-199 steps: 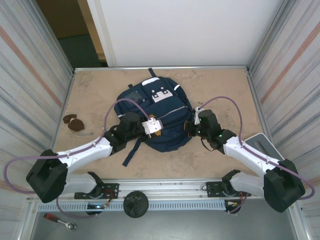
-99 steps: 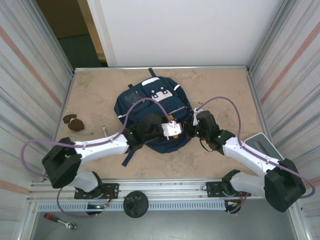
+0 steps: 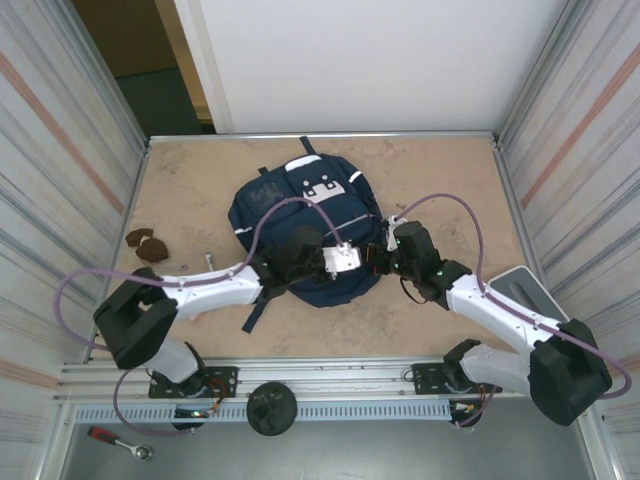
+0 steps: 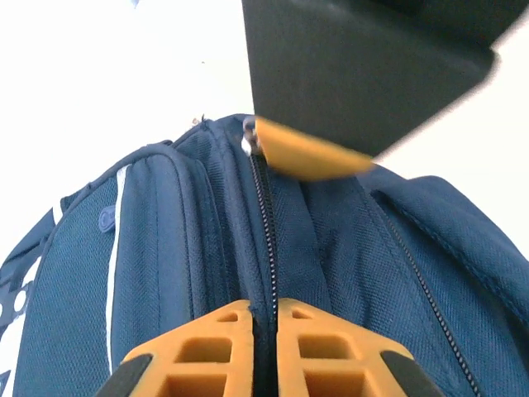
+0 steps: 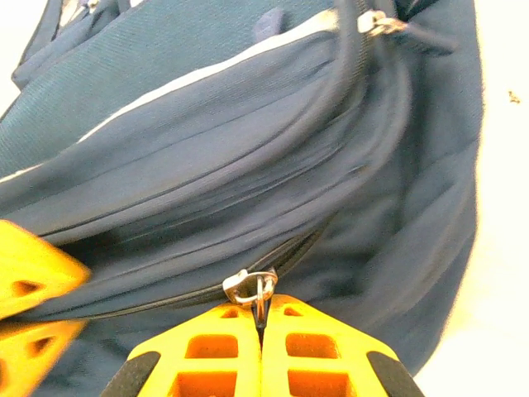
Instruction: Pack books, pencil case, and school supplies into a backpack
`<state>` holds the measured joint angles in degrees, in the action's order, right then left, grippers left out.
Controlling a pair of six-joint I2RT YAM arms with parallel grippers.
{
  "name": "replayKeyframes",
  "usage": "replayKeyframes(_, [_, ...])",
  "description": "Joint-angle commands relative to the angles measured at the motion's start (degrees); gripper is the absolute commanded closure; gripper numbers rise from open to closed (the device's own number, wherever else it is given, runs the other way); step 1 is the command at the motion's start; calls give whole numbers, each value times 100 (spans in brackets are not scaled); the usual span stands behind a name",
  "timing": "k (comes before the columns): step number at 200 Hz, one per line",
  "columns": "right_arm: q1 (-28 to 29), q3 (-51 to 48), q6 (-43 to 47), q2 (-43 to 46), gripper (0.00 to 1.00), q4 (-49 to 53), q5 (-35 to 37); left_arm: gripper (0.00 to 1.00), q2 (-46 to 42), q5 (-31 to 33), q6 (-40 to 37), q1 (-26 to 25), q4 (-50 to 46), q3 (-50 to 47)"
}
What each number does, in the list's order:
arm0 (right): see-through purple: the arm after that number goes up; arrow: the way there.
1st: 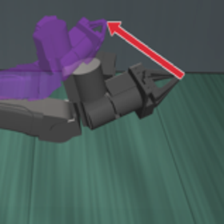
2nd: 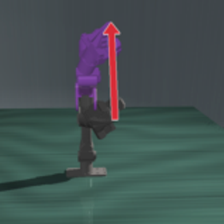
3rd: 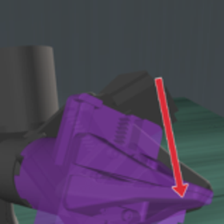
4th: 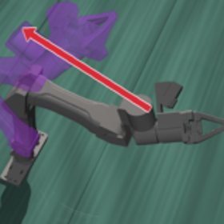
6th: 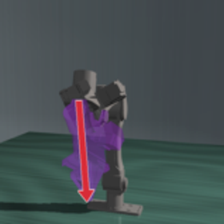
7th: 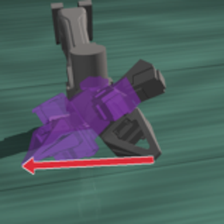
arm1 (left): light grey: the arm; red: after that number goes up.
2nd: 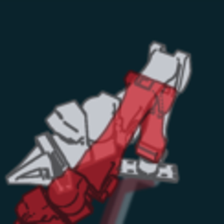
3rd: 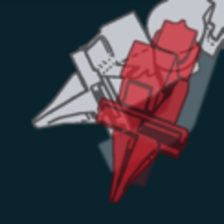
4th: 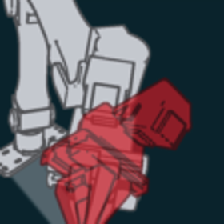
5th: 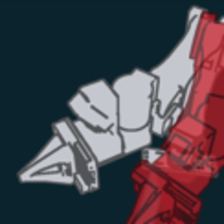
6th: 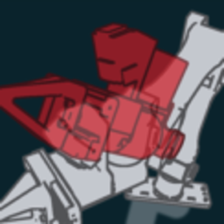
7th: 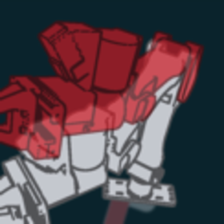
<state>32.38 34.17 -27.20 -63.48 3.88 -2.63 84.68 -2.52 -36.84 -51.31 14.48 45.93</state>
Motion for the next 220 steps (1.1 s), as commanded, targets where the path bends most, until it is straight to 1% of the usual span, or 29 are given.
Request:
replayKeyframes(1, [-422,2,152,243,100,245,230,100,-847,-904,397,591,462,-555])
replayKeyframes(17, [-475,-36,111,323,100,110,55,97,-1195,-1343,706,1036,654,-820])
replayKeyframes(35, [-414,-42,59,308,100,-48,-127,92,-1322,-1272,883,1343,627,-926])
replayKeyframes(47, [-326,-12,53,292,100,-93,-126,83,-1323,-977,970,1436,622,-946])
replayKeyframes(55, [-278,2,56,275,100,-119,-122,72,-1316,-822,1011,1448,545,-925])
replayKeyframes(62, [-223,16,49,260,100,-141,-115,63,-1330,-839,1030,1447,393,-862])
replayKeyframes(73, [-152,52,40,249,100,-159,-105,53,-1349,-957,1060,1402,116,-720])
replayKeyframes(89, [-64,103,38,233,100,-177,-98,43,-1323,-919,912,1166,-188,-546])
replayKeyframes(104, [13,163,39,225,100,-186,-86,38,-1215,-698,620,852,-319,-406])
replayKeyframes(120, [86,208,28,229,100,-177,-70,36,-985,-506,388,554,-425,-214])
replayKeyframes(156, [253,257,-23,296,100,-151,-56,35,-233,-181,80,161,-564,357])
replayKeyframes(167, [311,260,-51,325,100,-151,-41,38,-14,-122,-3,73,-583,525])
replayKeyframes(180, [378,248,-91,345,100,-161,-35,46,225,-90,-75,12,-604,678])
replayKeyframes(195, [459,231,-102,363,100,-152,6,60,384,-46,-113,-2,-565,750])
replayKeyframes(212, [509,218,-57,379,100,-54,105,74,347,-1,-186,7,-403,646])
replayKeyframes(220, [507,205,-9,385,100,14,196,80,248,-30,-222,20,-313,538])
